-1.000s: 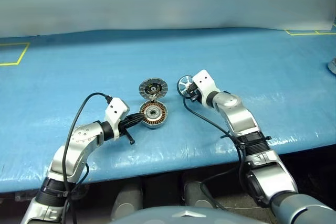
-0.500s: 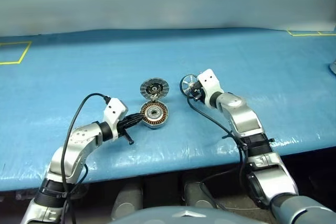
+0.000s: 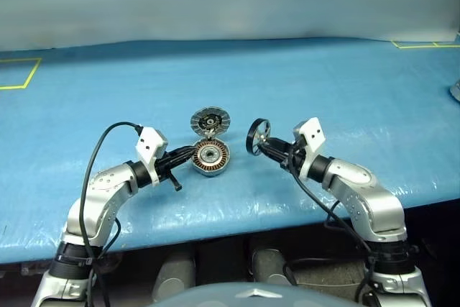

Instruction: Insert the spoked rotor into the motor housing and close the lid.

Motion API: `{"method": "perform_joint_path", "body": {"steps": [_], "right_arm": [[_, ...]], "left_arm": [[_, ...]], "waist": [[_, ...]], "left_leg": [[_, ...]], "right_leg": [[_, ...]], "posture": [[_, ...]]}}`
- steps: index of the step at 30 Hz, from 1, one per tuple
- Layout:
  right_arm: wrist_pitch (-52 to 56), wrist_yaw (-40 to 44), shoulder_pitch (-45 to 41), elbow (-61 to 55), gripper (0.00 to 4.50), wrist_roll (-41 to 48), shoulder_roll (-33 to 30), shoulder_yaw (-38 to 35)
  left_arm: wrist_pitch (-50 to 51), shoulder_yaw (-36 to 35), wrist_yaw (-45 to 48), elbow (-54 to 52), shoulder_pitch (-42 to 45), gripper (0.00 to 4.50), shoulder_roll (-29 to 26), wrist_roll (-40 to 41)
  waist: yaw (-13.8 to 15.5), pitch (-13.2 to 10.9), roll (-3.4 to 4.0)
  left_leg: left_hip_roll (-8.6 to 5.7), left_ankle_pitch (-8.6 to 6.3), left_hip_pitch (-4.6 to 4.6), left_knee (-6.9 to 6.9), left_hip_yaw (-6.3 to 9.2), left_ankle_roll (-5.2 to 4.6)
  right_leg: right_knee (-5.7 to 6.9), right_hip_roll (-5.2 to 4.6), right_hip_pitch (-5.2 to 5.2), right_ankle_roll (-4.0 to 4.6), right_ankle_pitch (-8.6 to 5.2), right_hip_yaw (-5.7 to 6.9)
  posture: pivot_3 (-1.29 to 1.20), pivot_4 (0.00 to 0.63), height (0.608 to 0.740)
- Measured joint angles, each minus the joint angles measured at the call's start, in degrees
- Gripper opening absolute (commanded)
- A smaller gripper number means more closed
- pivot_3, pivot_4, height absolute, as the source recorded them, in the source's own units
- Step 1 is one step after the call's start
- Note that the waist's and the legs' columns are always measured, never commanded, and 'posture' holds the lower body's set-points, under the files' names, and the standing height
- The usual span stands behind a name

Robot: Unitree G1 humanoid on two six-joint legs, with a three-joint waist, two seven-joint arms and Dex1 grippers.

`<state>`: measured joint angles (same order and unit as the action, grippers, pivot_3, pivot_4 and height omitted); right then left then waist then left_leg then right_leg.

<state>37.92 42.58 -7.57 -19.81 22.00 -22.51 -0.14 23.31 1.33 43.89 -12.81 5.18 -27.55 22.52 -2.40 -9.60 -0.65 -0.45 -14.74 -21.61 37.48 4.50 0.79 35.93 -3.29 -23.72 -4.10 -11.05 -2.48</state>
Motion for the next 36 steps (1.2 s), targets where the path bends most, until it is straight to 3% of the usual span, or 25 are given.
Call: {"method": "perform_joint_path", "body": {"steps": [17, 31, 36], "right_arm": [[-3.6, 3.83, -11.16, 10.25, 1.14, -2.2, 0.89, 12.35], [-5.17, 5.02, -13.4, 12.36, 1.14, -5.62, -0.71, 15.11], [-5.22, 4.63, -13.78, 12.74, 2.57, -6.63, -0.84, 15.49]], "left_arm": [[-3.72, 0.41, 3.95, 1.39, -1.93, 0.0, -0.85, 0.07], [-3.66, 0.44, 4.13, 1.39, -2.52, 0.0, -1.84, 0.02], [-3.66, 0.47, 3.92, 1.39, -2.83, 0.0, -1.84, -0.02]], "waist": [[0.3, -0.01, -0.02], [0.3, -0.01, -0.02], [0.3, -0.01, -0.02]], "left_leg": [[-0.02, 0.0, -0.03, -0.02, 0.02, 0.0], [-0.02, 0.0, -0.03, -0.02, 0.03, 0.0], [-0.02, 0.0, -0.03, -0.02, 0.04, 0.0]], "right_leg": [[-0.02, 0.0, -0.01, 0.0, 0.01, 0.0], [-0.02, 0.0, -0.02, 0.0, 0.01, 0.0], [-0.02, 0.0, -0.02, 0.0, 0.01, 0.01]], "posture": [[0.0, 0.15, 0.74], [0.0, 0.15, 0.74], [0.0, 0.15, 0.74]]}}
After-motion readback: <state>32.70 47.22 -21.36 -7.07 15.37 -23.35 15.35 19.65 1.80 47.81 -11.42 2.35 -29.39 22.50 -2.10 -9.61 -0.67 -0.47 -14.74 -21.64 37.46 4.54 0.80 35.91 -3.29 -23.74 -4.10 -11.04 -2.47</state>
